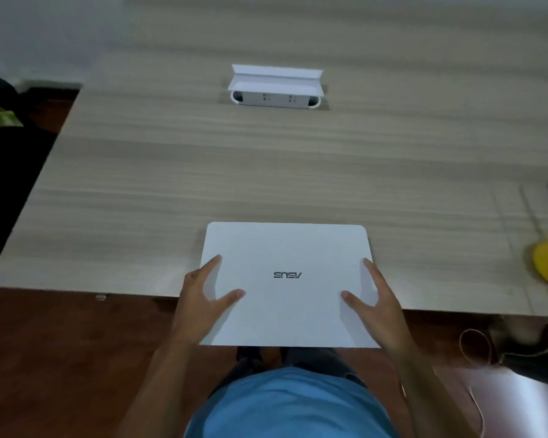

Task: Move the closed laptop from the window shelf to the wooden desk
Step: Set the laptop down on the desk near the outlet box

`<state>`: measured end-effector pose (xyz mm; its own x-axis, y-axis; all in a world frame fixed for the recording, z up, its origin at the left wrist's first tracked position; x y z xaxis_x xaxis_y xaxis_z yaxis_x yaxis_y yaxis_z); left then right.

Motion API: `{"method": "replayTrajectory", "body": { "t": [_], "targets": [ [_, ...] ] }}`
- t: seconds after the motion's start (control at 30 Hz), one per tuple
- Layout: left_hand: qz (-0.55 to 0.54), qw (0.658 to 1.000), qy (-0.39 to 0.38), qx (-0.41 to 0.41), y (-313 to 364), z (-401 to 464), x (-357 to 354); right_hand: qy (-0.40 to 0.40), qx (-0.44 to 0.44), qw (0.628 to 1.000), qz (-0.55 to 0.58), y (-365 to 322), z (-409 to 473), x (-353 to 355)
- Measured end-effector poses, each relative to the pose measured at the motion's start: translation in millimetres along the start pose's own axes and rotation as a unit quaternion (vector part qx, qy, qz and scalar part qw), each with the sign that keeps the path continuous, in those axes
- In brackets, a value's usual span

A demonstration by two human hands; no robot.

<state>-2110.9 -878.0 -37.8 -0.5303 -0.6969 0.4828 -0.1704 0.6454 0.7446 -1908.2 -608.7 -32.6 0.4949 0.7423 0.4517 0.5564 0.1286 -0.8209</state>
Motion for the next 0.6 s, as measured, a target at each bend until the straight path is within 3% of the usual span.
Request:
{"method": "replayTrajectory", "body": {
  "t": [0.37, 0.6],
  "targets": [
    [0.002, 1.000, -0.013, 0.020, 58.4, 123.9, -24.1, -0.029, -0.017, 0.999, 0.014, -28.2, 137.6, 7.7],
    [0.024, 0.999, 0.001, 0.027, 71.3, 166.1, -22.3, -0.025, -0.037, 0.999, 0.005, -42.0, 181.0, -6.4]
  ]
}}
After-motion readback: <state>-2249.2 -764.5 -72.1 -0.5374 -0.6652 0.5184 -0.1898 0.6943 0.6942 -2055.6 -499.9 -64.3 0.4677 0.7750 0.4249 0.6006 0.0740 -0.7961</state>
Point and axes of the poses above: each hand's wrist, its own z-axis towards the middle knuckle, its own x-axis out of the back of the hand, y = z × x, the point moved 2 cm from there along z, towards the middle knuckle, and after that the axes turned 7 degrees about x, right-handed, at the moved point
